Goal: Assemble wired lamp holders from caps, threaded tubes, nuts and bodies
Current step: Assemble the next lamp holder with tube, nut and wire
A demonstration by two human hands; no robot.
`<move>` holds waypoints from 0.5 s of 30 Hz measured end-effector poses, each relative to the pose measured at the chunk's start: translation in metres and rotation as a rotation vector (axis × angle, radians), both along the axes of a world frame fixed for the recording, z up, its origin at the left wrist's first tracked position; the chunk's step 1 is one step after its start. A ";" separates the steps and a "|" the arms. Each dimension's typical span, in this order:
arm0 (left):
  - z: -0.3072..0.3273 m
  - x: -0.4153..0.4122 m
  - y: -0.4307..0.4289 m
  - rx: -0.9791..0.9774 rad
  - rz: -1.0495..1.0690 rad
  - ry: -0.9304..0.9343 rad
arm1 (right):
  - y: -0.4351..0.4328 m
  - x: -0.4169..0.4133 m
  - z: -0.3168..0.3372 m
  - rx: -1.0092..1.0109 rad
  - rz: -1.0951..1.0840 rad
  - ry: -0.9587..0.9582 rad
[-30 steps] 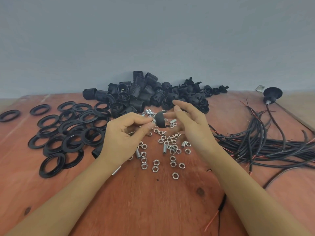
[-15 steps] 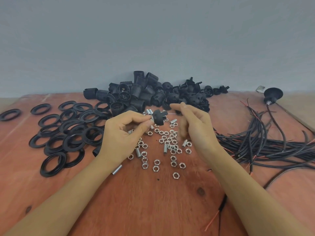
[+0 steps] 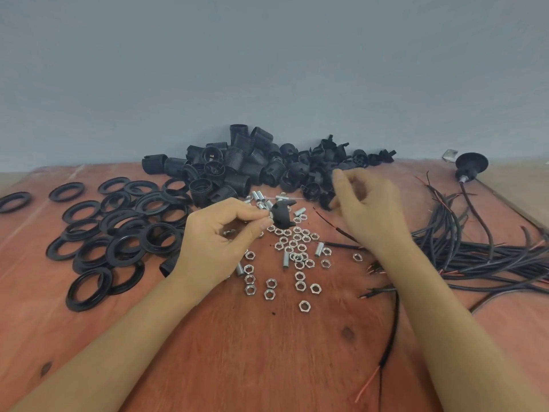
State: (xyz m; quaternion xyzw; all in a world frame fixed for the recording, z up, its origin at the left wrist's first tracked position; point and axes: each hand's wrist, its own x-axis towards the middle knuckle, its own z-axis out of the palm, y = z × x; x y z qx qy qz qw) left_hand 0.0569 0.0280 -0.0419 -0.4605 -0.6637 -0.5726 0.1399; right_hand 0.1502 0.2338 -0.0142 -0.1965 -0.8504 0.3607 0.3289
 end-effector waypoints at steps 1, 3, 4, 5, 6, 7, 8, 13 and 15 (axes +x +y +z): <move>0.000 0.000 0.000 -0.006 0.007 0.029 | 0.011 0.002 0.001 0.093 -0.104 -0.074; -0.001 0.001 0.000 -0.017 0.010 0.082 | 0.031 0.008 -0.002 0.167 -0.221 -0.294; -0.002 0.002 0.001 -0.023 0.010 0.099 | 0.037 0.010 -0.006 0.173 -0.249 -0.420; -0.003 0.002 0.001 -0.028 0.008 0.105 | 0.041 0.011 -0.009 0.175 -0.264 -0.534; -0.004 0.003 0.001 -0.031 0.006 0.105 | 0.043 0.011 -0.012 0.174 -0.271 -0.619; -0.004 0.003 0.001 -0.032 0.004 0.102 | 0.044 0.010 -0.014 0.163 -0.275 -0.673; -0.004 0.003 0.001 -0.032 0.006 0.100 | 0.045 0.010 -0.015 0.142 -0.272 -0.700; -0.002 0.005 0.001 -0.031 0.017 0.064 | 0.046 0.005 -0.018 0.182 -0.188 -0.687; -0.002 0.005 0.001 -0.025 0.018 0.001 | 0.041 0.004 -0.020 0.302 -0.139 -0.508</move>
